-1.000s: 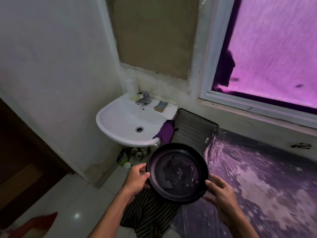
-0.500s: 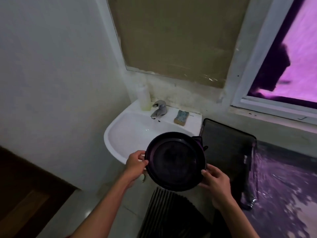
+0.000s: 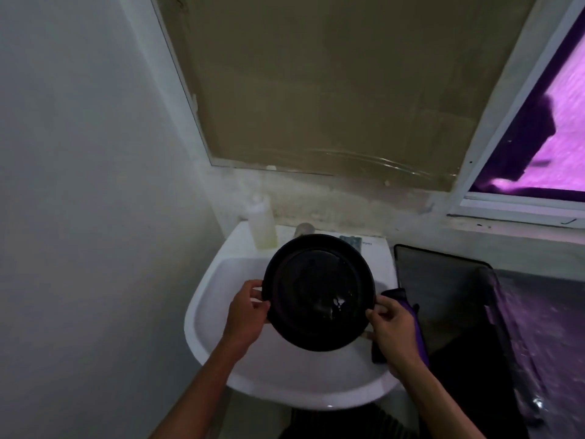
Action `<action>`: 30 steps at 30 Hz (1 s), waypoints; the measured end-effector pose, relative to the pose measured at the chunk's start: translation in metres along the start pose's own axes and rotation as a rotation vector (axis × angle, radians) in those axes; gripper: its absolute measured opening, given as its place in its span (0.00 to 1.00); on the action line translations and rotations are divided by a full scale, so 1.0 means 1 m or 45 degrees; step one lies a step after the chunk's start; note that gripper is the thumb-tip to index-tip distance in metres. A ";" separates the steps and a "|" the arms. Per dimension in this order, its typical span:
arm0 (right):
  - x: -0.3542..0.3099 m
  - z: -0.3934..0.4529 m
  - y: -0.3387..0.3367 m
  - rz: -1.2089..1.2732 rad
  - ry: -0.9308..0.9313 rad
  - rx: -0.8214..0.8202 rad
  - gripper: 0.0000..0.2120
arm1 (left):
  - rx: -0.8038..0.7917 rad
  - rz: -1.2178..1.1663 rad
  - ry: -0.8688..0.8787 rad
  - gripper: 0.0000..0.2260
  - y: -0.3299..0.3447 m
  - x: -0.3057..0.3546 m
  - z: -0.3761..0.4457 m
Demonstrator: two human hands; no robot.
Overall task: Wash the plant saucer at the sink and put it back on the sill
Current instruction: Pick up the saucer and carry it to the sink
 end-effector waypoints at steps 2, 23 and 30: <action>0.005 0.003 0.013 0.002 -0.003 0.052 0.11 | -0.022 0.001 0.029 0.12 -0.007 -0.003 0.014; 0.029 -0.029 0.042 -0.069 -0.026 0.299 0.13 | -0.128 -0.105 0.069 0.17 -0.030 -0.033 0.036; 0.020 -0.032 0.052 -0.101 -0.072 0.307 0.12 | -0.085 -0.135 0.103 0.18 -0.041 -0.025 0.032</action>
Point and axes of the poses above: each hand's wrist, its own z-axis towards the middle knuckle, its own y-axis out of the palm, x = y × z, the point moved 6 cm from there along z, towards the middle knuckle, and after that the axes turned 5 degrees about -y, right-handed, at the moved point
